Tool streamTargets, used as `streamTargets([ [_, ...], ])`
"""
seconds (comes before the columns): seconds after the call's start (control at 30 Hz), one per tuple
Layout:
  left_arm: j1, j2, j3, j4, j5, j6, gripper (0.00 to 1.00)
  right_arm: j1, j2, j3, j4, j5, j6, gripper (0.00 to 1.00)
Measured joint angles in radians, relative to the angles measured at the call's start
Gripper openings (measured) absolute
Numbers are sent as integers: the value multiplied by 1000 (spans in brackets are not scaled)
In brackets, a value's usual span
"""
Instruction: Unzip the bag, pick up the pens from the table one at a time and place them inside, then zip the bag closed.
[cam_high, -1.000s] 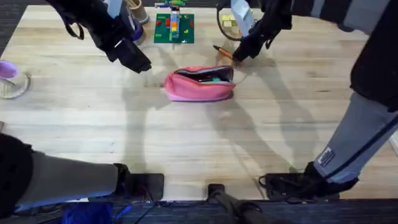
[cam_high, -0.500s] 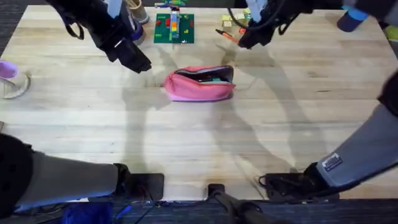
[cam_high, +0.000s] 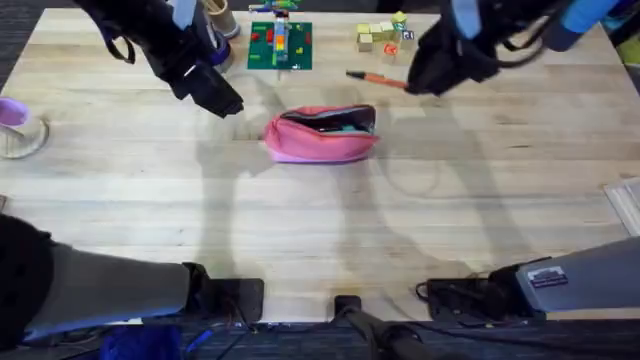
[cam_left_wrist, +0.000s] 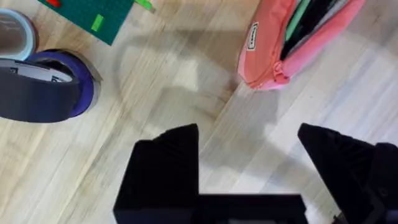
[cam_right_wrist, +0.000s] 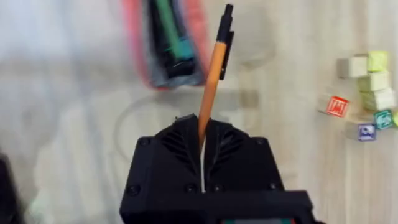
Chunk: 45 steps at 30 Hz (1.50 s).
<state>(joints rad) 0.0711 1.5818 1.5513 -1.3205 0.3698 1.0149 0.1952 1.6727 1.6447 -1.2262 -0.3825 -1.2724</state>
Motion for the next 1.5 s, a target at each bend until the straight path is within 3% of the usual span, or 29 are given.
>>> streamTargets([
  [0.2, 0, 0, 0, 0, 0, 0, 993, 27, -32, 2, -150, -5, -134, 31],
  [0.67, 0, 0, 0, 0, 0, 0, 992, 66, 98, 2, -140, 1, -180, 31],
  [1.07, 0, 0, 0, 0, 0, 0, 993, 88, 168, 3, -64, 1, -180, 31],
  [1.5, 0, 0, 0, 0, 0, 0, 994, 213, 264, 3, 119, 1, -108, 31],
])
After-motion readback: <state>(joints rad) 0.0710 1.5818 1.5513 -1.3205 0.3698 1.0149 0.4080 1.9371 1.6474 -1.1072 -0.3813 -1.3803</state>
